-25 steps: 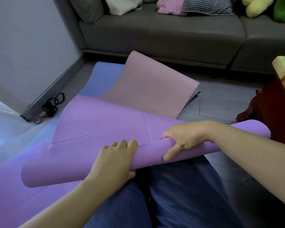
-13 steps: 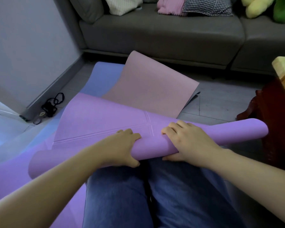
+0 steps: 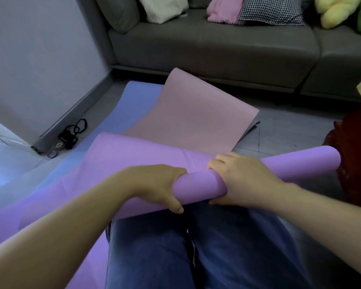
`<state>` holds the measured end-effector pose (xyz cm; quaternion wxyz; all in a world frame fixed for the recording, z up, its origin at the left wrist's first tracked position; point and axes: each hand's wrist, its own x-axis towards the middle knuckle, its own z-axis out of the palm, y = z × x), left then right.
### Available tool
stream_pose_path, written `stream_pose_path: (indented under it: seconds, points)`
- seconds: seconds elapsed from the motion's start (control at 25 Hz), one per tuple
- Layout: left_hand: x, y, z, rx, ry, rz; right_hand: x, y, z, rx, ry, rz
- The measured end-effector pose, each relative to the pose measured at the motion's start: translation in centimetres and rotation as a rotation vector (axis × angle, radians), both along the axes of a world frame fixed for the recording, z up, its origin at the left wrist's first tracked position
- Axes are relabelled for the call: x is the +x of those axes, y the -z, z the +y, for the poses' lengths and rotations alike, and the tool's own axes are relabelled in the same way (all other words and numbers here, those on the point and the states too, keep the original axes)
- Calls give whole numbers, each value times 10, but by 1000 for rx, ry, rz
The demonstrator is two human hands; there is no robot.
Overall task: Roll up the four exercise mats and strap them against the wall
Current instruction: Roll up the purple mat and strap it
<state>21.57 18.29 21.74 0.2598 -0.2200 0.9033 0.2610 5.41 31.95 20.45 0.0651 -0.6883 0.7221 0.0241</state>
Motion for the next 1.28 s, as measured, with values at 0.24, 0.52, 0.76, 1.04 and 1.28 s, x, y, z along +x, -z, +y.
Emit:
stream_pose_path:
  seconds: [0.24,0.52,0.76,1.04,1.28]
  points:
    - [25,-19,18,-17,1,-62,4,-30,-24,505,-147,-68]
    - [46,14,55,-513,-41,198,11,-24,-50,771,-103,-227]
    - [50,9,25,-164,-132,146,5,-20,-8,197,-174,138]
    - [49,-25,12,-37,-138,74,-5,-53,-39,628,-145,-77]
    - [61,2,56,-531,43,84,9,-21,-27,745,-115,-242]
